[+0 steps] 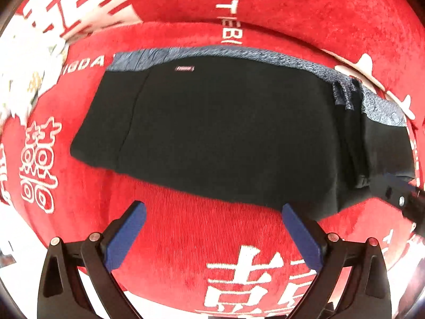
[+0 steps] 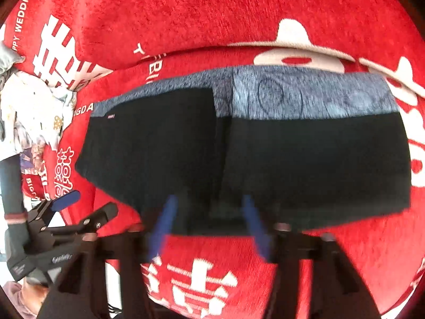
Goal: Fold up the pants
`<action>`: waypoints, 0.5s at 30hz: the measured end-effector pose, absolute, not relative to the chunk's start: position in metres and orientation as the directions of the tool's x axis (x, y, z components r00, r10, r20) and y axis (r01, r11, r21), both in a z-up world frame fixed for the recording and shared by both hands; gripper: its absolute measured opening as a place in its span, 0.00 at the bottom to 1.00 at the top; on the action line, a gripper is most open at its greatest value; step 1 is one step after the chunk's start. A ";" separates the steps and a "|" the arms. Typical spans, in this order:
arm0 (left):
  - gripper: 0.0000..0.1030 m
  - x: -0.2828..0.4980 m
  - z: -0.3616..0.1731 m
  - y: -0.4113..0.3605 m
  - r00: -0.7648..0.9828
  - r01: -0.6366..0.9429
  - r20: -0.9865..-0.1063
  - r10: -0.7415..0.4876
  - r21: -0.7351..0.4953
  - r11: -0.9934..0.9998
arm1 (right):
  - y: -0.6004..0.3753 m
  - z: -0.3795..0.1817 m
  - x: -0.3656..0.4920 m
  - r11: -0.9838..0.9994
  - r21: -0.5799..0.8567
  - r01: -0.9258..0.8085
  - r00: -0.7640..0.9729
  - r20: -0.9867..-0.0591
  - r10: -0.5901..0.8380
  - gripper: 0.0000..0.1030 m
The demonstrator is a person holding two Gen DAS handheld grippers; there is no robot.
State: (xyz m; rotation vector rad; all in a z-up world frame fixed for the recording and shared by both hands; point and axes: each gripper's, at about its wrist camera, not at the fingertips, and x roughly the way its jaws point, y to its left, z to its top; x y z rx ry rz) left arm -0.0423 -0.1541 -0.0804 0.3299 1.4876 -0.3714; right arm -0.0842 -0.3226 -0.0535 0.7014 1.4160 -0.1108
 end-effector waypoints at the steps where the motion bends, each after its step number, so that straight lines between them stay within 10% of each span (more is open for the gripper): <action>1: 0.99 -0.040 -0.081 -0.153 0.038 0.430 -0.998 -0.045 -0.024 0.903 | -0.319 -0.055 -0.086 0.797 0.376 0.473 0.176 -0.927 0.333 0.71; 15: 0.99 -0.038 -0.086 -0.114 -0.027 0.351 -0.997 -0.076 -0.081 0.933 | -0.282 -0.043 -0.089 0.849 0.334 0.409 0.114 -0.942 0.316 1.00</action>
